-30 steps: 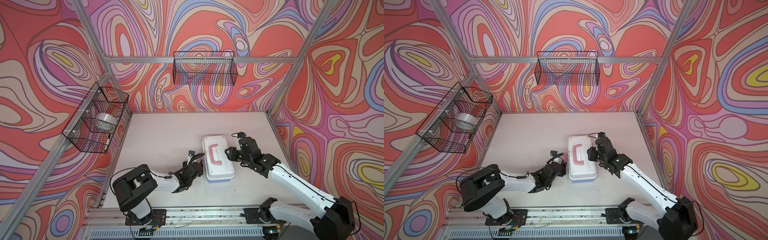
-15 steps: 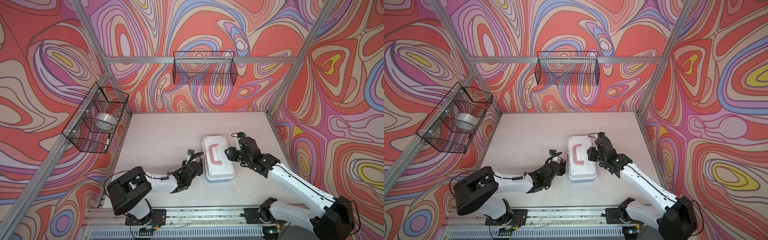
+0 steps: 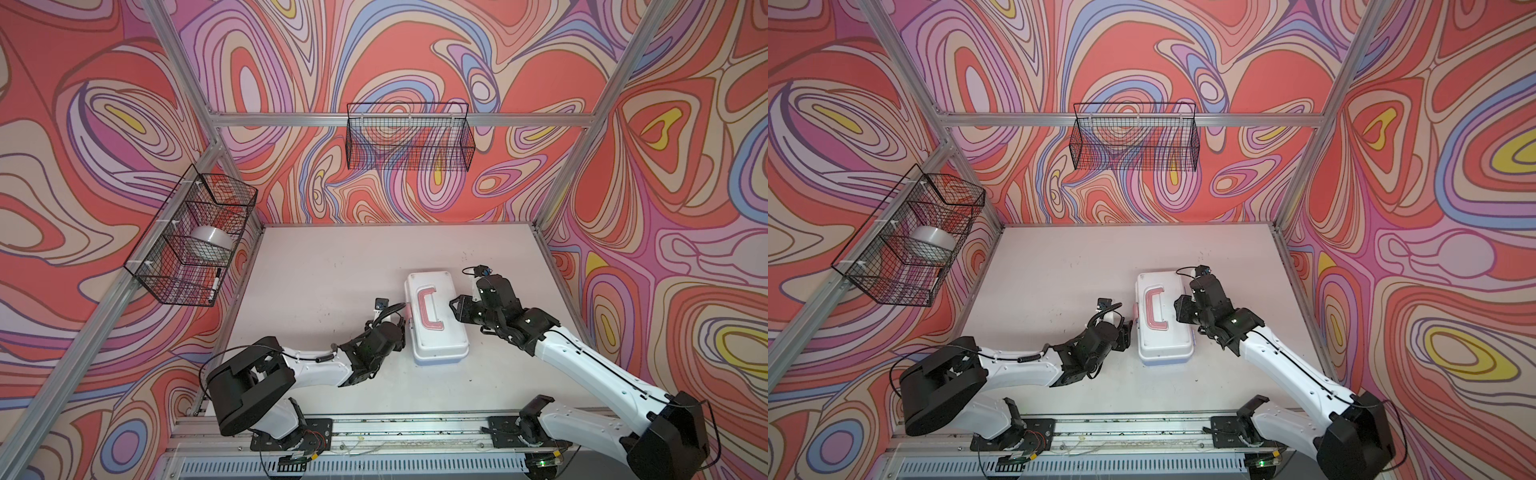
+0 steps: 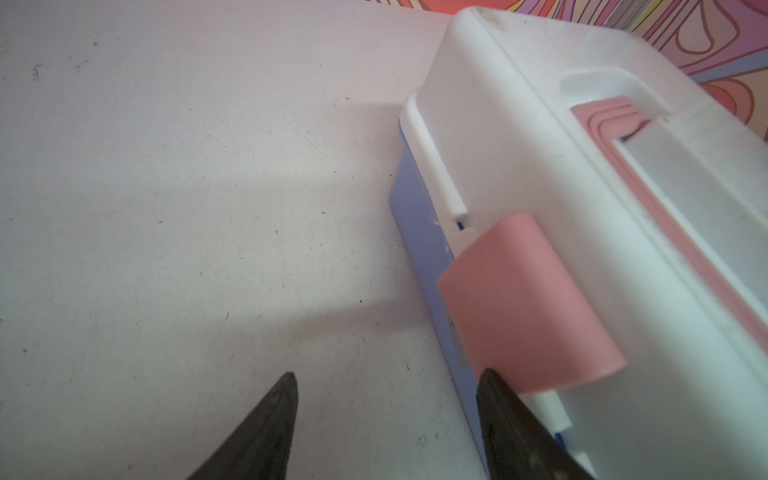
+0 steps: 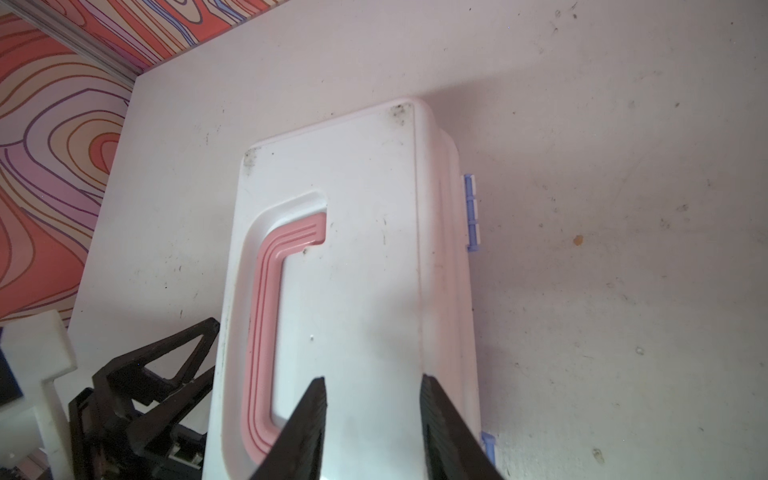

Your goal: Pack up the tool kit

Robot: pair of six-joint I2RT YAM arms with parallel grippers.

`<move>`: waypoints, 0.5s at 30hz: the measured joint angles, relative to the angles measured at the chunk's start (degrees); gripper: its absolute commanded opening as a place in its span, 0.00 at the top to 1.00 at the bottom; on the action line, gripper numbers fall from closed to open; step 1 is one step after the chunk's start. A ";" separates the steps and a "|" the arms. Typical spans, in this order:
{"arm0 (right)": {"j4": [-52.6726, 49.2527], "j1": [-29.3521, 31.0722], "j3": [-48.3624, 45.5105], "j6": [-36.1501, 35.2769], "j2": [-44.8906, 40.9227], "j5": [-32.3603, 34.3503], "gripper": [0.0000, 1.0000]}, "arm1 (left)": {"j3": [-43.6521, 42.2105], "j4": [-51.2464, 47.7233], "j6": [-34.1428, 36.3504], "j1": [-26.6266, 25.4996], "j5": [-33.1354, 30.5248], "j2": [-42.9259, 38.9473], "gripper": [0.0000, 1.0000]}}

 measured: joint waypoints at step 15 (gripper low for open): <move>0.04 0.00 -0.90 0.39 0.00 -0.13 0.61 | 0.00 -0.31 -0.90 0.00 1.29 -2.40 0.36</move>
